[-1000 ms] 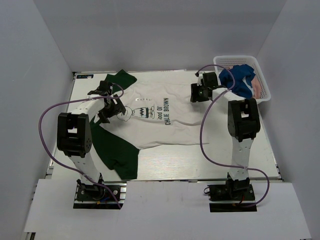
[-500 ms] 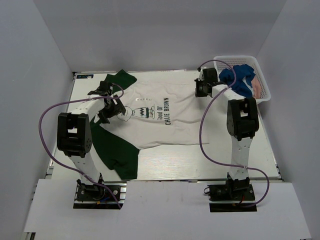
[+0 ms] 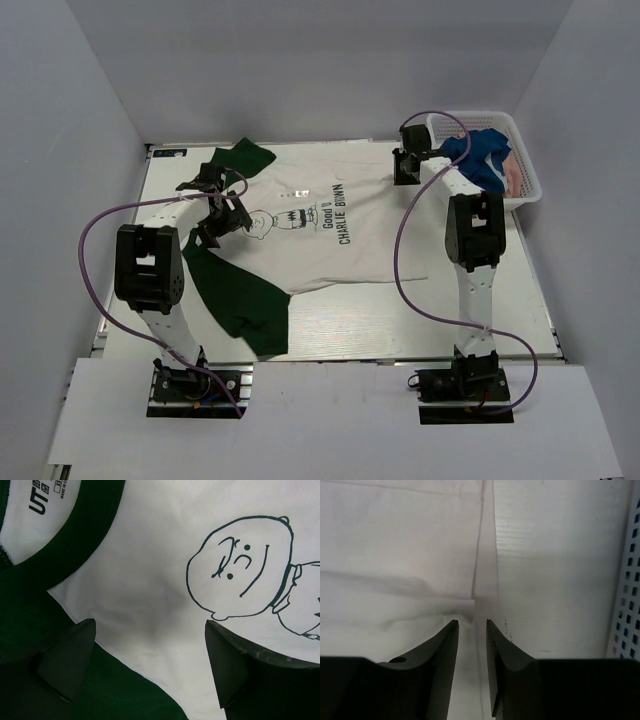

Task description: Fold and stack the t-shirts

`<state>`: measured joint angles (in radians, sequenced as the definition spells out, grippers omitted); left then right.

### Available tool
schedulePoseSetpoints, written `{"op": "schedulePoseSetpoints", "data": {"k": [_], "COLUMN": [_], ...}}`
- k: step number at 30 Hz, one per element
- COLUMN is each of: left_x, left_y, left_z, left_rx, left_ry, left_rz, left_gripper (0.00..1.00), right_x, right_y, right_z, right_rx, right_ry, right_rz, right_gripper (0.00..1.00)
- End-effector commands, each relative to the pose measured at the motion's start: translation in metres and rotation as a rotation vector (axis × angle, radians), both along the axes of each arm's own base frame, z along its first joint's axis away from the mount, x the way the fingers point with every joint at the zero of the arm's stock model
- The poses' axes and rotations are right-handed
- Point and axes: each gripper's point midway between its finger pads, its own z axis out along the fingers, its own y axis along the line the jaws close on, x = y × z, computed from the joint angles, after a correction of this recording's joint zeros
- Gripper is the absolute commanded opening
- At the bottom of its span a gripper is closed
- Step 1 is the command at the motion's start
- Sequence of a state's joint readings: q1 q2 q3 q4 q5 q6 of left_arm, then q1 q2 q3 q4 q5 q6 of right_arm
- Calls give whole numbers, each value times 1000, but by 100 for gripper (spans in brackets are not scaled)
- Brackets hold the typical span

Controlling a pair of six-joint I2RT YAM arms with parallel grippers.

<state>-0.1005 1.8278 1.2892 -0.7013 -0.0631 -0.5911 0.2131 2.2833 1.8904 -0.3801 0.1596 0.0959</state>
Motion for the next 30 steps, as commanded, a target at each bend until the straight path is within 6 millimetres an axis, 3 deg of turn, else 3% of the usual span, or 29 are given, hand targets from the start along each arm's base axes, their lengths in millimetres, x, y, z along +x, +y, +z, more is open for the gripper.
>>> {"op": "schedulePoseSetpoints", "data": {"k": [1, 3, 4, 7, 8, 10, 11, 13, 14, 15, 16, 17, 18, 19, 20, 21, 22, 23, 24, 25, 26, 27, 28, 30], "left_x": [3, 3, 0, 2, 2, 1, 2, -7, -12, -18, -22, -30, -38, -46, -54, -72, -81, -86, -100, -102, -101, -109, -112, -111], "left_y": [-2, -2, -1, 0, 0, 0, 0, 1, 1, 1, 1, 2, 2, 4, 4, 5, 8, 8, 10, 10, 10, 15, 19, 23], "left_z": [2, 2, 1, 11, 11, 22, 26, 29, 30, 28, 28, 31, 28, 27, 26, 25, 23, 23, 19, 27, 33, 36, 46, 62], "left_rx": [1, 1, 2, 8, 8, 6, 1, 1, -4, -7, -10, -12, -17, -11, -13, -16, -8, -11, -23, -32, -36, -10, 6, 19], "left_ry": [-10, -10, 1, -21, -21, -41, -52, -50, -43, -36, -29, -18, 5, 26, 47, 79, 91, 91, 119, 86, 64, 76, 49, 11], "left_rz": [-9, -9, -9, -5, -5, -5, 5, 5, 17, 29, 37, 46, 66, 84, 97, 120, 138, 147, 156, 164, 164, 172, 179, 186], "left_gripper": [100, 100, 100, 100, 100, 100, 100, 100, 100, 100, 100, 100, 100, 100, 100, 100, 100, 100, 100, 100, 100, 100, 100, 100], "right_x": [-2, 1, 0, 0, -3, -14, -16, -35, -40, -44, -66, -72, -89, -108, -112, -139, -162, -177, -201, -222, -257, -273, -300, -328], "right_y": [-10, -15, -12, -8, -5, 4, 6, 18, 24, 26, 39, 39, 66, 60, 63, 87, 113, 126, 154, 190, 206, 216, 244, 249], "right_z": [-7, -1, 3, 17, 33, 28, 49, 39, 66, 69, 65, 65, 81, 74, 78, 92, 84, 78, 100, 112, 90, 104, 118, 104], "right_rx": [-40, -46, -43, -25, -13, 17, 35, 74, 114, 116, 149, 133, 102, 31, -44, -53, -57, -51, -12, 66, 73, 96, 104, 88], "right_ry": [40, 36, 31, 7, -15, 6, -25, 21, -21, -27, 6, 10, -16, -11, -45, -79, -82, -89, -145, -193, -152, -202, -281, -268], "right_rz": [-28, -57, -53, -37, -31, 16, 26, 76, 107, 114, 174, 173, 257, 240, 294, 374, 460, 538, 632, 757, 881, 937, 1012, 1066], "right_gripper": [37, 48, 59, 66, 74, 90, 90, 90, 90, 90, 90, 90, 90, 90, 90, 90, 90, 90, 90, 90, 90, 90, 90, 90]}}
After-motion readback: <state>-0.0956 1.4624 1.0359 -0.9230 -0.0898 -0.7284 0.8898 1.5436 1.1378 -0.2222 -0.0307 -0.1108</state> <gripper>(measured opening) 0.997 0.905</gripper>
